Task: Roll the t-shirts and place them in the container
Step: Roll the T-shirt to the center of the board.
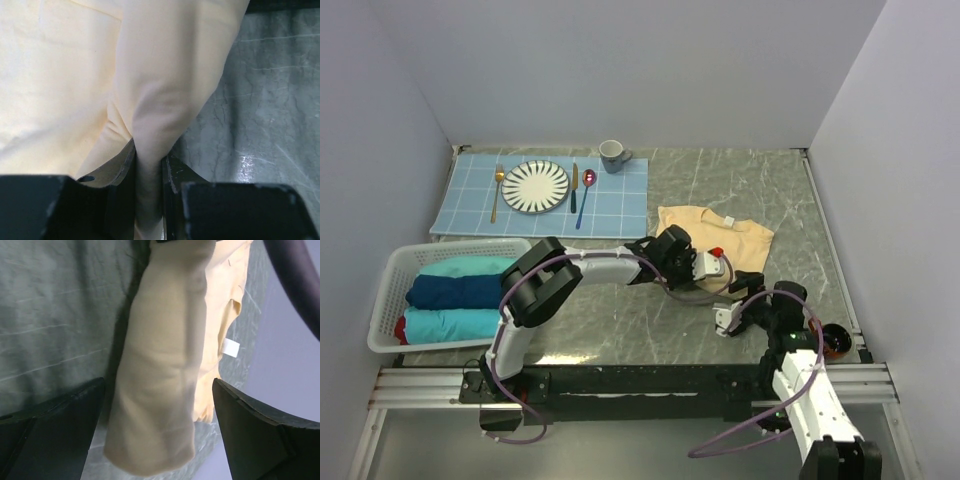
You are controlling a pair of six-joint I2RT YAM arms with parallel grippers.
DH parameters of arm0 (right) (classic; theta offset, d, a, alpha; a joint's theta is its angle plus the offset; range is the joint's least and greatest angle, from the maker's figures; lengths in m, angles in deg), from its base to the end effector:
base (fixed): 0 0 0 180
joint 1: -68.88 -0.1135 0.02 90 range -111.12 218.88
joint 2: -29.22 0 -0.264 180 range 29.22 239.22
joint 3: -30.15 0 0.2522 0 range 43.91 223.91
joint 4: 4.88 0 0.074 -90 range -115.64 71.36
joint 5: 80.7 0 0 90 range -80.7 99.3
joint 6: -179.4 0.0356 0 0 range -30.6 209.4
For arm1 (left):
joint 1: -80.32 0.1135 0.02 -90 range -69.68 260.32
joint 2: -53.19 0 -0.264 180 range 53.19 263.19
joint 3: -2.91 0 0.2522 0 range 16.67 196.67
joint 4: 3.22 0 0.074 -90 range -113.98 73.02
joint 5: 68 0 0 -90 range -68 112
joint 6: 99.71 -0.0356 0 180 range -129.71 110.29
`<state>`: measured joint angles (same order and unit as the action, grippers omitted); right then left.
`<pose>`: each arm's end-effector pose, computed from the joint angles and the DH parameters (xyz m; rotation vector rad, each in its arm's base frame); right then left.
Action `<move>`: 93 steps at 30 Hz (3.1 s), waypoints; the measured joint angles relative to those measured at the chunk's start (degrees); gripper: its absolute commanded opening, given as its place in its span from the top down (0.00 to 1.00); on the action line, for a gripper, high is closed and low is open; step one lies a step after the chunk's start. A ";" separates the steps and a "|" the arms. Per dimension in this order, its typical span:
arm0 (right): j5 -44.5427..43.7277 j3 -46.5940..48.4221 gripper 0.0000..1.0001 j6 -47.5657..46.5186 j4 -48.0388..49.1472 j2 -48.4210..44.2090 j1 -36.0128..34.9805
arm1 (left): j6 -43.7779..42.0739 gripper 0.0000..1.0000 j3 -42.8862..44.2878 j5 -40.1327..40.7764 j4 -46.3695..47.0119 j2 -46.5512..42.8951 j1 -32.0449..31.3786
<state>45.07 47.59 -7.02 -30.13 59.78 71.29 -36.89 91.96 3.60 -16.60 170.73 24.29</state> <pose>0.1197 0.0158 0.1266 -1.7516 1.1869 -0.3291 0.2388 -0.3745 0.1553 1.6737 1.6309 -0.6249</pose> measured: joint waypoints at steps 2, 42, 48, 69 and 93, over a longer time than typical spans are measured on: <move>-0.15 0.00 0.09 -0.35 3.17 2.89 -0.04 | 0.07 0.87 0.20 -0.61 -0.44 0.00 0.20; 12.83 45.59 0.92 20.41 -46.69 61.53 4.39 | -24.46 0.99 40.68 -31.30 -61.64 18.80 11.02; 13.18 49.29 0.92 16.55 -52.09 67.87 7.06 | -25.27 0.99 53.37 -31.65 -68.52 25.77 11.04; 12.72 60.96 0.94 31.56 -64.87 91.71 17.18 | -12.81 0.43 59.39 -32.87 -55.06 30.82 11.80; 2.71 68.28 0.94 43.43 -69.99 96.74 16.59 | -19.76 0.23 -22.23 -2.25 20.28 -15.32 -0.48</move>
<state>47.78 115.87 36.41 -100.11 156.52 87.88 -56.65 69.73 1.35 3.68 155.40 23.80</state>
